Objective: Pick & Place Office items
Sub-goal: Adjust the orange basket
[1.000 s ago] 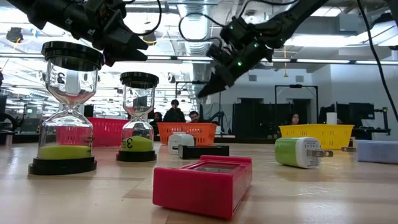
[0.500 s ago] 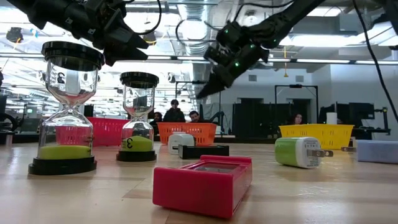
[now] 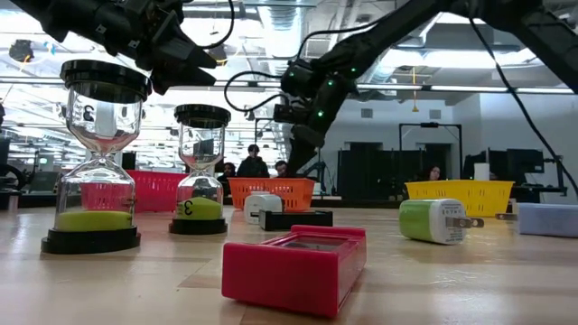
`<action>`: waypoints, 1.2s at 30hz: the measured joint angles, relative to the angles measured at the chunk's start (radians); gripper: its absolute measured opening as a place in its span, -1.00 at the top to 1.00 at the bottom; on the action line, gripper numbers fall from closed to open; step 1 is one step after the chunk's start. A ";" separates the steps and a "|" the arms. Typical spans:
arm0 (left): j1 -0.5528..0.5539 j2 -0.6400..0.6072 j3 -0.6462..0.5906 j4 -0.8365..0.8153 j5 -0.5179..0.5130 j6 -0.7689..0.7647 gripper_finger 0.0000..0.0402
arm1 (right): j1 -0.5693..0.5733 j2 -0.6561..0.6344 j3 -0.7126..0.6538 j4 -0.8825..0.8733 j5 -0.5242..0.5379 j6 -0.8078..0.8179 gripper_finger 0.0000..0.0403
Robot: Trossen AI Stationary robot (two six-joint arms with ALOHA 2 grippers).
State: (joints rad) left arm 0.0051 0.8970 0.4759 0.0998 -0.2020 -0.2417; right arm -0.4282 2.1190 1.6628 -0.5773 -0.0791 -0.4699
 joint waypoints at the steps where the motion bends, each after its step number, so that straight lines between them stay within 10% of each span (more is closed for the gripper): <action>1: 0.000 0.000 0.000 0.000 0.000 0.000 0.05 | 0.001 -0.001 0.007 -0.023 0.000 -0.017 -0.20; 36: 0.000 0.000 0.000 -0.002 -0.002 -0.001 0.05 | 0.059 0.016 0.112 -0.387 0.024 -0.208 -0.06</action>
State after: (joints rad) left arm 0.0051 0.8969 0.4759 0.0982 -0.2043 -0.2432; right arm -0.3688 2.1349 1.7744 -0.9646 -0.0550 -0.6774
